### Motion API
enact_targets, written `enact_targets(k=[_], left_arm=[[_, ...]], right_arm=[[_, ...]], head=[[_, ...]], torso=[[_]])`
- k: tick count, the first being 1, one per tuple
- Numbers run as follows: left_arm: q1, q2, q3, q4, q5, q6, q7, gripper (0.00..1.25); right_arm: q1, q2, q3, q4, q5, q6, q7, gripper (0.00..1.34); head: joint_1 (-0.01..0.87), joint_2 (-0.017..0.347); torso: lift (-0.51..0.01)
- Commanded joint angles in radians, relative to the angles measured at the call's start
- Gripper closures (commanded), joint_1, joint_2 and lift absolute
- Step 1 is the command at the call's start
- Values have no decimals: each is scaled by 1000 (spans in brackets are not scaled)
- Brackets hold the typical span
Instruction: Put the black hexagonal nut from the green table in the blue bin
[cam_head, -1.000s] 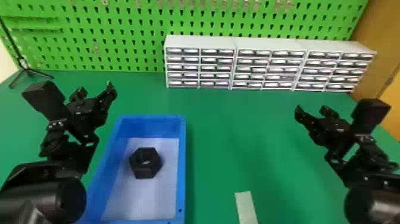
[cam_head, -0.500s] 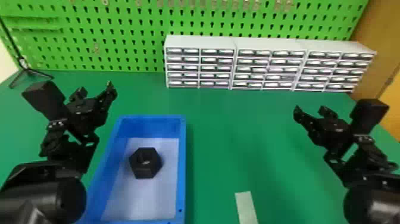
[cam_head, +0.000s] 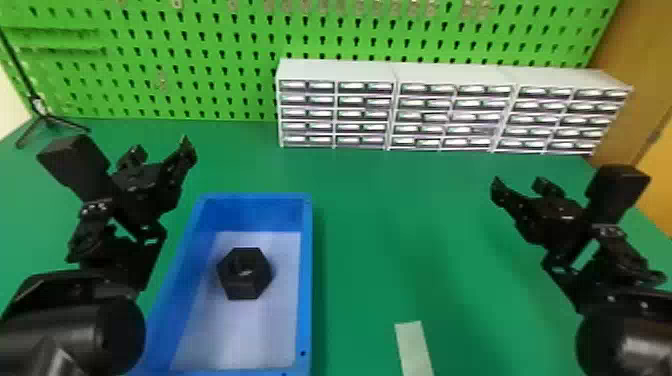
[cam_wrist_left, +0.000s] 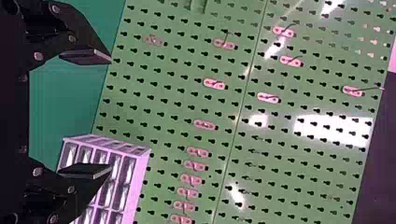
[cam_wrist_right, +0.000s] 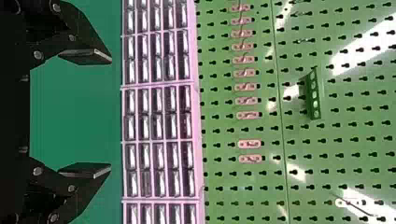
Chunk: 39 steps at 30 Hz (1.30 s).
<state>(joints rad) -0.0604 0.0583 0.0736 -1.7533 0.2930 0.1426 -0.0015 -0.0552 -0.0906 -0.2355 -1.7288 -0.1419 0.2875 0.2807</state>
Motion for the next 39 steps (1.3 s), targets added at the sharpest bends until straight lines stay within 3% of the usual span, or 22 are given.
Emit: enact_targets(k=[1, 39], left_arm=[[-1, 0, 0, 0, 0, 0, 0, 432], [1, 0, 2, 2, -2, 0, 0, 432]], right_arm=[[-2, -1, 1, 0, -1, 1, 0, 450], [-2, -3, 10, 2, -1, 7, 0, 450]], head=[[692, 8], [692, 8]], torso=[[-97], [-97]])
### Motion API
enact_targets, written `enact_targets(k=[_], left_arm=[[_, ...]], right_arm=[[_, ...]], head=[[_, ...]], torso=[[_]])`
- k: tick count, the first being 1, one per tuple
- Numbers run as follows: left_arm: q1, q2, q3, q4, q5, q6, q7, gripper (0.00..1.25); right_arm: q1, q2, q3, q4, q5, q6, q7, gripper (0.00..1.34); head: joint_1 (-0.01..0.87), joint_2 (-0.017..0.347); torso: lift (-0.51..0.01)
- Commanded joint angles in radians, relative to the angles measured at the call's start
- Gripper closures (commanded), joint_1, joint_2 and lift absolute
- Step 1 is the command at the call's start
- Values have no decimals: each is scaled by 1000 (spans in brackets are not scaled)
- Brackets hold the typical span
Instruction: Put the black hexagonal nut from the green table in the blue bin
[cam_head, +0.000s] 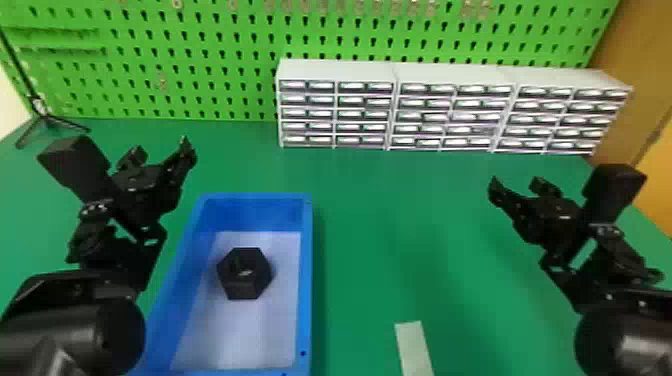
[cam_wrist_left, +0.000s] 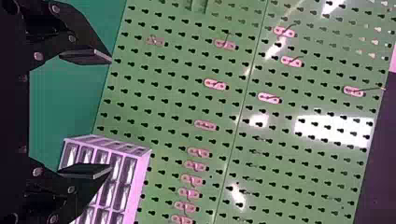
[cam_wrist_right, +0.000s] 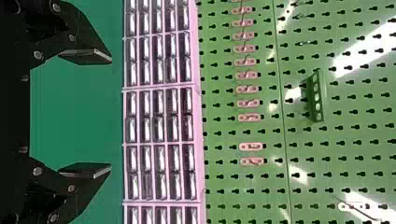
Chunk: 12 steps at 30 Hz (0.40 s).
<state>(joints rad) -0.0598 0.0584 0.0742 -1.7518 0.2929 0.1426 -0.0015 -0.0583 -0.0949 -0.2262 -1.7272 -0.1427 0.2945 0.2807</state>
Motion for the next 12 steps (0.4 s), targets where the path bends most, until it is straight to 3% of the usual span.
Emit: enact_targets(k=[1, 12], left_arm=[[0, 0, 1, 0, 0, 0, 0, 432], [0, 1, 1, 0, -1, 0, 0, 432]], right_arm=[[2, 1, 1, 0, 0, 0, 0, 450], [2, 1, 1, 0, 0, 0, 0, 450]], head=[[692, 8], [692, 8]], torso=[[-97], [-97]])
